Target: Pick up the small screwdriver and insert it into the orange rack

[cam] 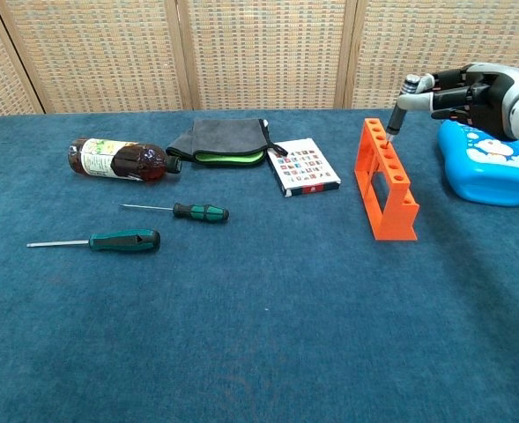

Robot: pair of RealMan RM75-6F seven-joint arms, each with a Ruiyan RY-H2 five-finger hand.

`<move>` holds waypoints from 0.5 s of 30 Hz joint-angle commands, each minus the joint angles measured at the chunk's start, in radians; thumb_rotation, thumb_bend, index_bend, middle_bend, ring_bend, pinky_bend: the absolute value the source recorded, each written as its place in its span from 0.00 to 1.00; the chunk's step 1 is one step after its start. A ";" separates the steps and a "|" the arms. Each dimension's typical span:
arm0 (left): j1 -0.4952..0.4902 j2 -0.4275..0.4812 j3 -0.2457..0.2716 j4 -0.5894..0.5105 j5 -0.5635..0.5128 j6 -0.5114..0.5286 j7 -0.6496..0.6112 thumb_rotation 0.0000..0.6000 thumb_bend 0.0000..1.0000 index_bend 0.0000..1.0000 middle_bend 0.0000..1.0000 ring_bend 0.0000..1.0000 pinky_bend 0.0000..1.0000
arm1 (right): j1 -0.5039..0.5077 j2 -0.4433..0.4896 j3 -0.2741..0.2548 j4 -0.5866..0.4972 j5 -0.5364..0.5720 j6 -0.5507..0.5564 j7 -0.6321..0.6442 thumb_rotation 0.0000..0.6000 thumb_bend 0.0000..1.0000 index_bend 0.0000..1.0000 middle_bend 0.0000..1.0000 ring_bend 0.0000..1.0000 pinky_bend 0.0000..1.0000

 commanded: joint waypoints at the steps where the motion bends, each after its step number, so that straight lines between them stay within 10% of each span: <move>1: 0.000 0.000 0.000 0.001 0.000 -0.001 0.000 1.00 0.00 0.00 0.00 0.00 0.00 | -0.001 -0.003 -0.001 0.004 -0.002 -0.002 0.002 1.00 0.30 0.61 0.13 0.00 0.02; 15: -0.003 -0.003 -0.002 0.004 -0.004 -0.004 0.002 1.00 0.00 0.00 0.00 0.00 0.00 | 0.020 -0.027 0.008 0.040 -0.003 -0.021 -0.003 1.00 0.30 0.62 0.13 0.00 0.02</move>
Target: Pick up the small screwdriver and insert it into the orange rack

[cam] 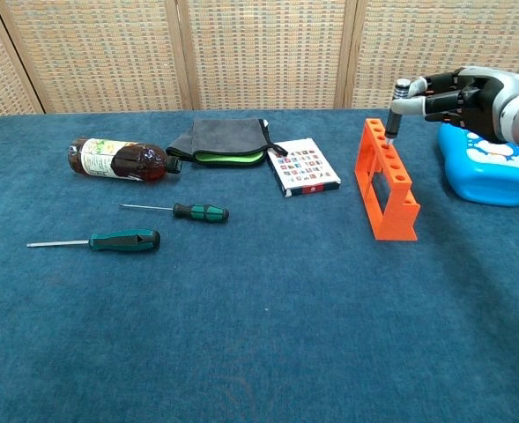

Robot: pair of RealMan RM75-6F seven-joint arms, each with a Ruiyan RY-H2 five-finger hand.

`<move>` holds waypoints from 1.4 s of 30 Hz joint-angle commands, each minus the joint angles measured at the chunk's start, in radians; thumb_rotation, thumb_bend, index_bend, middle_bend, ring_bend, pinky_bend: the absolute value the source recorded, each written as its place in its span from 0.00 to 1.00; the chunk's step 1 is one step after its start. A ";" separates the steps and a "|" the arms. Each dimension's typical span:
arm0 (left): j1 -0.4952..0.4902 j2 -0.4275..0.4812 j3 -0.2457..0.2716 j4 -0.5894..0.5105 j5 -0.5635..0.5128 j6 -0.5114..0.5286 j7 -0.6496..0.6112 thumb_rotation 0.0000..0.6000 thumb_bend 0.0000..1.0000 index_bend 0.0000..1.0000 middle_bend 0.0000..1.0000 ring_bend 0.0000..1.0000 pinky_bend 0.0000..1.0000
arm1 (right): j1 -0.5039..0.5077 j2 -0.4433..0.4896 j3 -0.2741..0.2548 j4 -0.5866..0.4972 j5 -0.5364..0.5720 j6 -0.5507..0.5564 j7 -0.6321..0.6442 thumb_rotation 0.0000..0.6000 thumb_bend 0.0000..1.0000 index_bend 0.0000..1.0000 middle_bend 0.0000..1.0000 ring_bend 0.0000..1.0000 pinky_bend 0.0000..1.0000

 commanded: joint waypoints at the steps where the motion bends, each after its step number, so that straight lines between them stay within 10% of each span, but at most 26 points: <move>1: 0.000 0.000 0.000 0.000 0.000 0.000 0.000 1.00 0.00 0.00 0.00 0.00 0.00 | 0.004 -0.003 0.001 0.007 0.002 -0.005 -0.003 1.00 0.30 0.62 0.13 0.00 0.02; 42: -0.002 -0.001 -0.003 0.002 -0.004 0.000 0.000 1.00 0.00 0.00 0.00 0.00 0.00 | 0.014 -0.032 0.011 0.053 0.000 -0.034 0.004 1.00 0.30 0.62 0.13 0.00 0.02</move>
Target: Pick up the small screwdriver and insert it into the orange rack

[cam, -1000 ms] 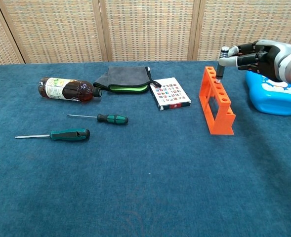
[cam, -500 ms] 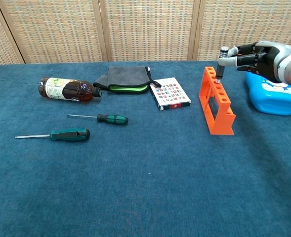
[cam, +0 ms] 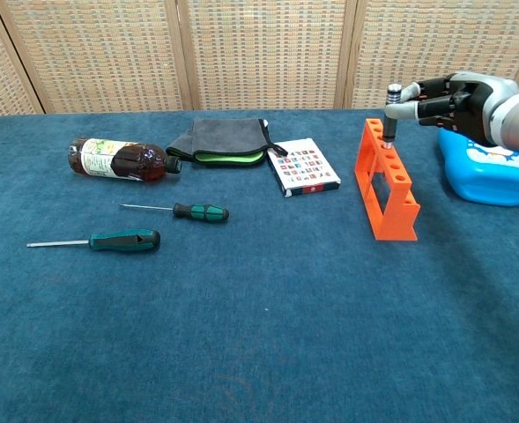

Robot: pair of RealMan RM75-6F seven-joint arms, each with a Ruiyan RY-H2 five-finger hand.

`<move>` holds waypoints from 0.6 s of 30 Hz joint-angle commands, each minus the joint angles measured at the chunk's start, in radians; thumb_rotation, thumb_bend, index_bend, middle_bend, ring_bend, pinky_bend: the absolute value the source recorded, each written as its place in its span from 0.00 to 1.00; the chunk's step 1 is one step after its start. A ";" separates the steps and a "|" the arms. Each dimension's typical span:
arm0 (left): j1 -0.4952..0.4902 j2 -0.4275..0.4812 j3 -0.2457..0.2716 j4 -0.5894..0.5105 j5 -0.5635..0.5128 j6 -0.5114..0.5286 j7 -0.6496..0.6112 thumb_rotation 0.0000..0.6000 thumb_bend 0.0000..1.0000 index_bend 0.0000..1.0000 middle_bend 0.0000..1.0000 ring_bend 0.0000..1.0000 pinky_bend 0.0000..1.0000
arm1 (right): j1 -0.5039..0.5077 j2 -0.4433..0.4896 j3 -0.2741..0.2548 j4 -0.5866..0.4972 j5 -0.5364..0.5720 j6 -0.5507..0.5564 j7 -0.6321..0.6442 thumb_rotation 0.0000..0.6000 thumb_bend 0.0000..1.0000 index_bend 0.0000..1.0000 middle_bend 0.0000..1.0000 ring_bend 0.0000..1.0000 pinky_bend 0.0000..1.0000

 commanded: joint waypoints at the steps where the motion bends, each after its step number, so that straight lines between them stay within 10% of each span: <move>1: 0.000 0.000 0.000 0.000 0.000 0.000 0.000 1.00 0.00 0.00 0.00 0.00 0.00 | 0.001 -0.001 0.001 0.001 0.000 -0.001 0.000 1.00 0.30 0.62 0.13 0.00 0.02; 18: -0.001 -0.001 0.001 0.001 0.000 -0.001 0.000 1.00 0.00 0.00 0.00 0.00 0.00 | 0.000 -0.007 -0.001 0.007 0.001 -0.002 -0.003 1.00 0.30 0.62 0.13 0.00 0.02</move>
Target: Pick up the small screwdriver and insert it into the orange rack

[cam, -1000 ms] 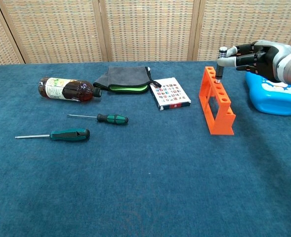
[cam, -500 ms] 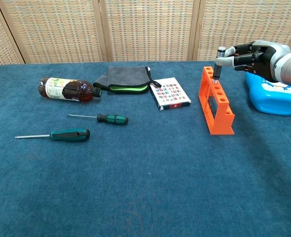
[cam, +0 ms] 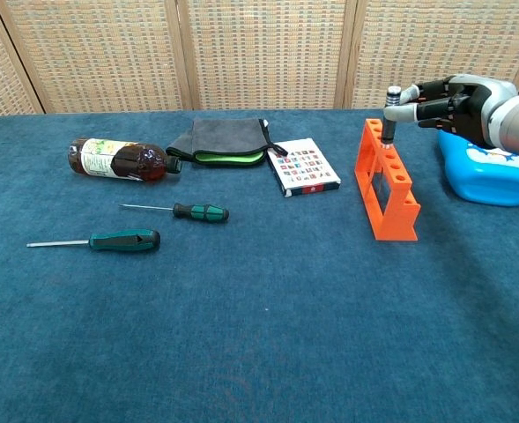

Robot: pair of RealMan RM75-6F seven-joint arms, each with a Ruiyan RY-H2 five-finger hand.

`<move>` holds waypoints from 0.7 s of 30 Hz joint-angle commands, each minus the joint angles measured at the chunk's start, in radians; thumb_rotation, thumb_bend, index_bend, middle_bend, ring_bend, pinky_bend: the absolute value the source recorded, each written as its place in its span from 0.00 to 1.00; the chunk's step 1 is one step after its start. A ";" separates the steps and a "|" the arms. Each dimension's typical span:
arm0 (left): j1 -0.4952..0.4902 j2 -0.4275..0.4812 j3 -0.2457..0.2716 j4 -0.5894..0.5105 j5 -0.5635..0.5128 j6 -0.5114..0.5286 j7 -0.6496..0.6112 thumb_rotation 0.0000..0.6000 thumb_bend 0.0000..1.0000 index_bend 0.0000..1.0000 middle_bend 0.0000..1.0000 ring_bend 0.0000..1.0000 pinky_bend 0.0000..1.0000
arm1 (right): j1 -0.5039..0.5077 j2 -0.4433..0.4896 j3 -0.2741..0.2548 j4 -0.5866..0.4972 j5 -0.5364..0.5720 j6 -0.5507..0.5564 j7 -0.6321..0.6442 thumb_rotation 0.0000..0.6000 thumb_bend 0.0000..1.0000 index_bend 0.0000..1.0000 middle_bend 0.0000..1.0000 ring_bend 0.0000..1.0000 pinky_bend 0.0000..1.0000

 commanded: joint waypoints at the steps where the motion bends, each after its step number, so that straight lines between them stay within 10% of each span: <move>1: 0.000 0.000 0.000 0.000 0.001 0.000 0.000 1.00 0.00 0.00 0.00 0.00 0.00 | -0.001 -0.001 0.000 0.001 0.000 0.001 0.000 1.00 0.30 0.62 0.13 0.00 0.02; 21: 0.000 -0.001 0.001 -0.002 0.002 0.002 0.002 1.00 0.00 0.00 0.00 0.00 0.00 | -0.014 -0.004 -0.009 0.014 -0.009 -0.006 0.008 1.00 0.30 0.62 0.13 0.00 0.01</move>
